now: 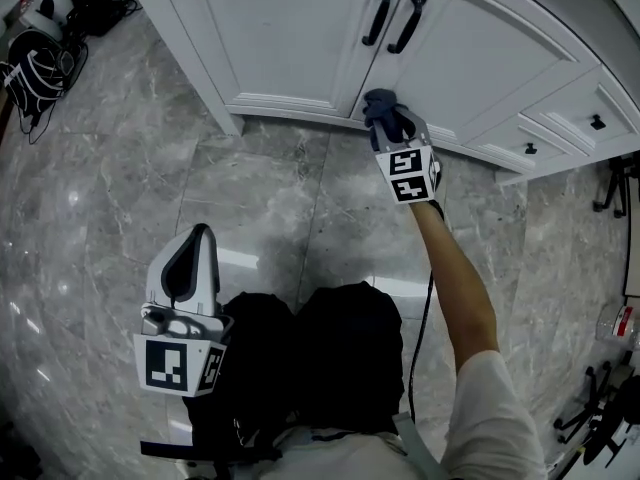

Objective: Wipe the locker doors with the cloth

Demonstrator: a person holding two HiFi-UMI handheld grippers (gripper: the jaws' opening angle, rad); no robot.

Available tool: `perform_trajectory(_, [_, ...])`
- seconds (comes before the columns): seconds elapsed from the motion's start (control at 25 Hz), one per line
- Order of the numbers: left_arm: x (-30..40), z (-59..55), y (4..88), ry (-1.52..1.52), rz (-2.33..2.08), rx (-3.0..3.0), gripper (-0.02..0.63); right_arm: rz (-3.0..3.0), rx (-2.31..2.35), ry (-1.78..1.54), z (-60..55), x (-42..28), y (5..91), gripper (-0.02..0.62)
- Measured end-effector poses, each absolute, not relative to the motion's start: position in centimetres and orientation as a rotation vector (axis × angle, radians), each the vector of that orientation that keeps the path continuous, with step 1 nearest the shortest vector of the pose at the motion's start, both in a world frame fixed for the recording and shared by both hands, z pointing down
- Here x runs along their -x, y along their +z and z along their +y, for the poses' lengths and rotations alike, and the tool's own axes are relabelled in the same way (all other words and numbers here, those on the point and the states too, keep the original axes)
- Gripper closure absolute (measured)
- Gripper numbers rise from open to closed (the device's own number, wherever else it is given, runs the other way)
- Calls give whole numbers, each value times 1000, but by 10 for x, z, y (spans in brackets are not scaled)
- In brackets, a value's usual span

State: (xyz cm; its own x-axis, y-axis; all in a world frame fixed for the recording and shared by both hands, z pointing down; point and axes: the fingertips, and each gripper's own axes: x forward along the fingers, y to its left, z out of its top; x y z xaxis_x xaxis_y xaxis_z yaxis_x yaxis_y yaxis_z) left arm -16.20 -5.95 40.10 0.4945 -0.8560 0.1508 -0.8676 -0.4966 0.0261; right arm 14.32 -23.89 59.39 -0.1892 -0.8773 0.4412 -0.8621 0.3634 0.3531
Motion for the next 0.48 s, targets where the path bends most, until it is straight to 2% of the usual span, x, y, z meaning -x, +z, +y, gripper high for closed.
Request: perform_trajectory(0.48, [176,-79,423,165,-1499,-2591,604,-1891,-1579,-4,-215,-230,606,489])
